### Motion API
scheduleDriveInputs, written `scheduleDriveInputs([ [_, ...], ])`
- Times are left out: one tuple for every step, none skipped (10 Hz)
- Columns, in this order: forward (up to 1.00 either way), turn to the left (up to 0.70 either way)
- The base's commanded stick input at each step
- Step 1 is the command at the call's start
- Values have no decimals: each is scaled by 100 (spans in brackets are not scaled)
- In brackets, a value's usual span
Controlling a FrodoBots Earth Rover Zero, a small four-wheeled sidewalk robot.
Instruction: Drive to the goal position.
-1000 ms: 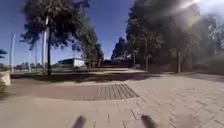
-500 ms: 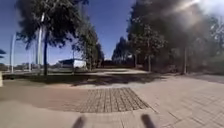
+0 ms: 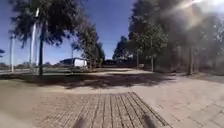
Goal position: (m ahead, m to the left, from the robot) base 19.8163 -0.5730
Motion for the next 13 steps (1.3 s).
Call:
scheduleDriveInputs([
  [100,0],
  [100,0],
  [100,0],
  [100,0],
  [100,0],
  [100,0],
  [100,0],
  [100,0],
  [100,0],
  [100,0],
  [100,0],
  [100,0],
  [100,0],
])
